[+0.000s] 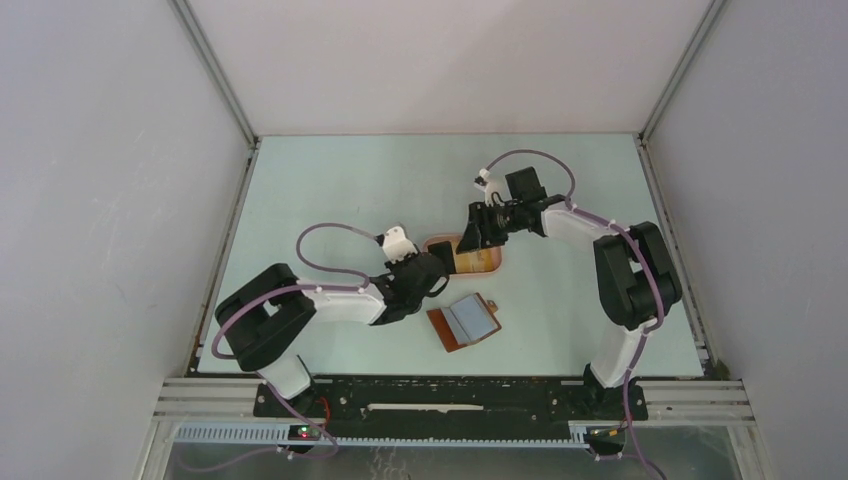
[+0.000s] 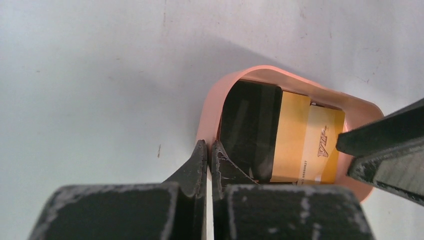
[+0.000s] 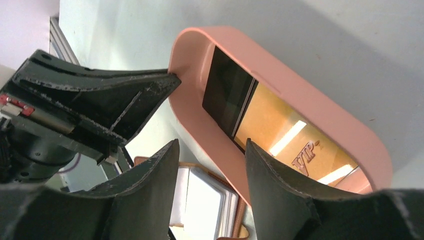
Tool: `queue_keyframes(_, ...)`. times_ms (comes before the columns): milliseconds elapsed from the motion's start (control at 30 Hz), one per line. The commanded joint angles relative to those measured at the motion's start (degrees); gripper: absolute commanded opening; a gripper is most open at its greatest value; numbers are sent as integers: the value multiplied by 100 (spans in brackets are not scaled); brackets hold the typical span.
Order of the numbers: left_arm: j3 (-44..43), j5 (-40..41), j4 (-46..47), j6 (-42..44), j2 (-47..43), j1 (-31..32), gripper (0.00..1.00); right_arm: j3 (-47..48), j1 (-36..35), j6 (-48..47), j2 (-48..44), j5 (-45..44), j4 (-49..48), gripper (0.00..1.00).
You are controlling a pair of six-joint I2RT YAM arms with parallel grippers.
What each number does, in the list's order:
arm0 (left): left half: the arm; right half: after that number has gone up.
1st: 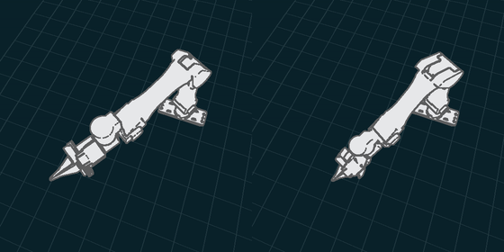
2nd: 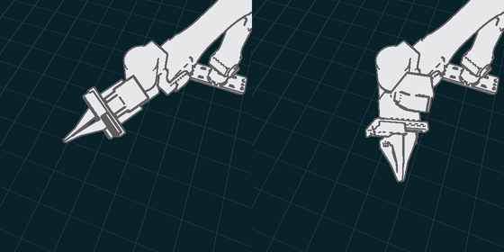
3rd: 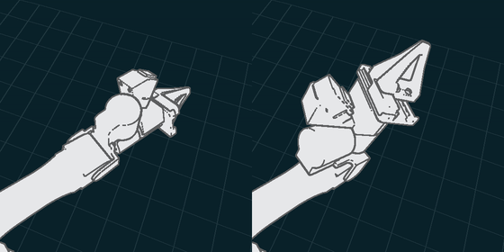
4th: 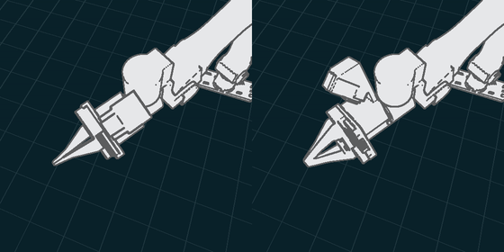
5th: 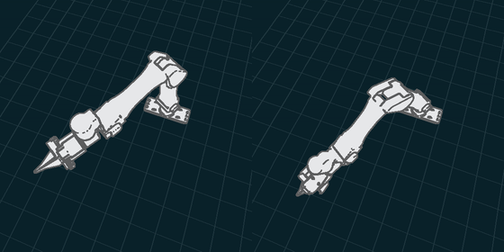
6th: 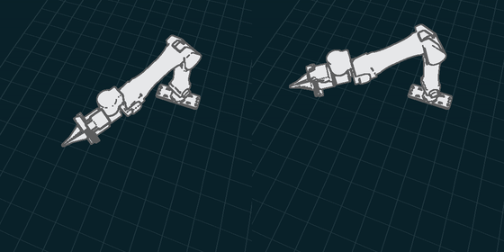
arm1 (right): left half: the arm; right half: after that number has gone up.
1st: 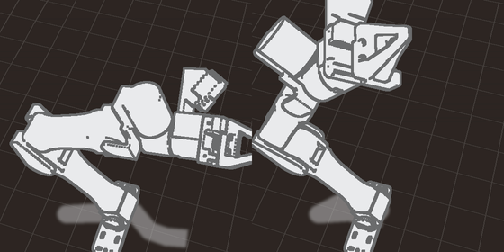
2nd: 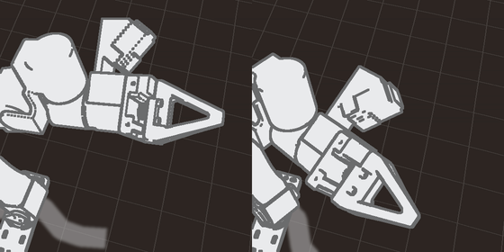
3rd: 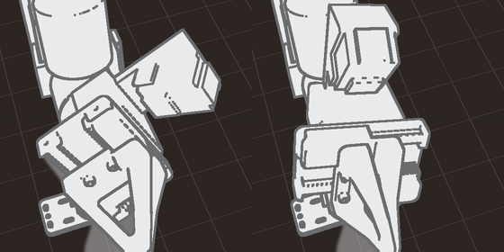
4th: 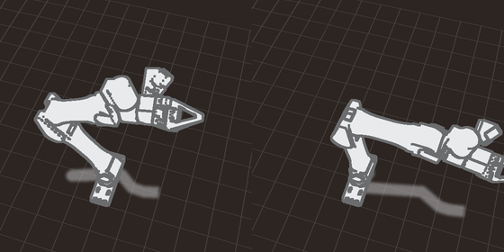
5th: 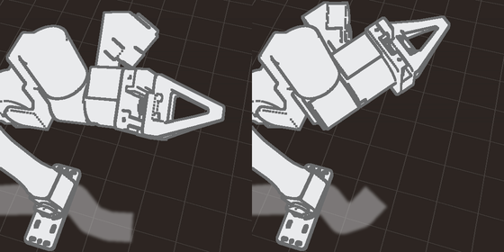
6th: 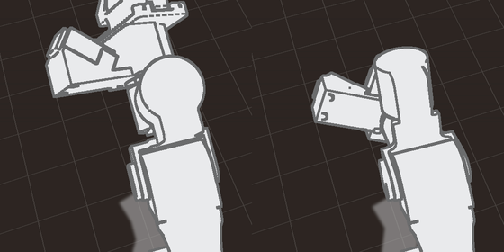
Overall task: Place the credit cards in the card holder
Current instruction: Move the storage box to the center of the board.
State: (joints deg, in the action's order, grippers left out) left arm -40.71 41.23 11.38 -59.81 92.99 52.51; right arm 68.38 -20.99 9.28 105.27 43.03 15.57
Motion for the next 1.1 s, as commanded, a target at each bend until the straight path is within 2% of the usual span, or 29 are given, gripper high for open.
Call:
queue_keyframes(0,111,1355,155,-454,-220,177,0,-132,30,-899,-537,397,-151,60)
queue_keyframes(133,266,1738,644,-421,-37,256,0,-152,49,-1091,-499,580,-81,60)
queue_keyframes(233,308,1798,787,-436,-19,333,0,-271,-38,-963,-473,366,-261,60)
queue_keyframes(400,198,1530,166,-915,-115,365,0,-295,-304,-731,-415,-653,-352,60)
queue_keyframes(500,250,1459,-52,-1222,-202,382,0,-298,-436,-911,-582,-1624,-342,61)
queue_keyframes(633,169,1389,-444,-1564,-282,396,0,-297,-647,-1029,-630,-2565,-289,67)
queue_keyframes(867,103,1312,-931,-2067,-422,483,0,-146,-998,-1011,-406,-3560,-271,83)
queue_keyframes(1067,49,1308,-977,-2095,-440,578,0,124,-1087,-426,11,-3463,56,85)
